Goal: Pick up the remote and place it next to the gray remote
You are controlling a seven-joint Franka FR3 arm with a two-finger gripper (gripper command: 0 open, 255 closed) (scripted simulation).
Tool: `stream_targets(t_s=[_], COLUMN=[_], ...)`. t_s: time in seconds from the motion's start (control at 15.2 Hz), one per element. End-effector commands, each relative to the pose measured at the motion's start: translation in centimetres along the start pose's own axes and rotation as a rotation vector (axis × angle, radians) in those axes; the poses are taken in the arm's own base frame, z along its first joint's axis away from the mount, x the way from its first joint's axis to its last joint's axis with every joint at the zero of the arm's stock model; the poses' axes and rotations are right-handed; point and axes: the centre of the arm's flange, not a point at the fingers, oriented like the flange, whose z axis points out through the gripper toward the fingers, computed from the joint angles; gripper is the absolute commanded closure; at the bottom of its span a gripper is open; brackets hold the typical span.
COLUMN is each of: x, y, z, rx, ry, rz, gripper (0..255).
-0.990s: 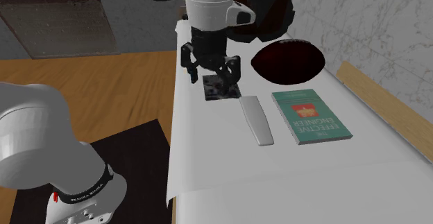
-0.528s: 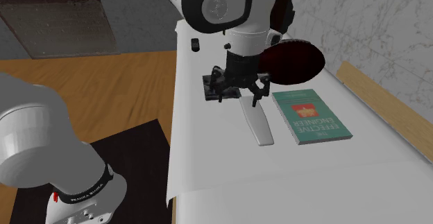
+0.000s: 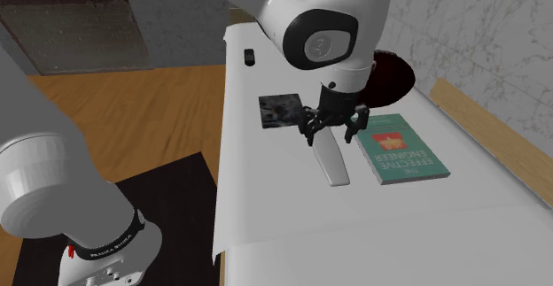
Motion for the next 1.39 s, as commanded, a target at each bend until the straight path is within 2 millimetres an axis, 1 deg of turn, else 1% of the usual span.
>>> stream_targets(t_s=[0.0,0.33,0.79,0.86,1.32], x=[0.2,0.2,0.2,0.2,0.2], y=[0.3,0.3,0.3,0.3,0.3], z=[1.1,3.6,3.6,3.6,3.6], rx=[-0.001,-0.001,-0.001,-0.001,-0.001], ry=[-0.001,-0.001,-0.001,-0.001,-0.001], rz=[-0.012,-0.012,-0.012,-0.012,-0.012], gripper=[0,0,0,255,255])
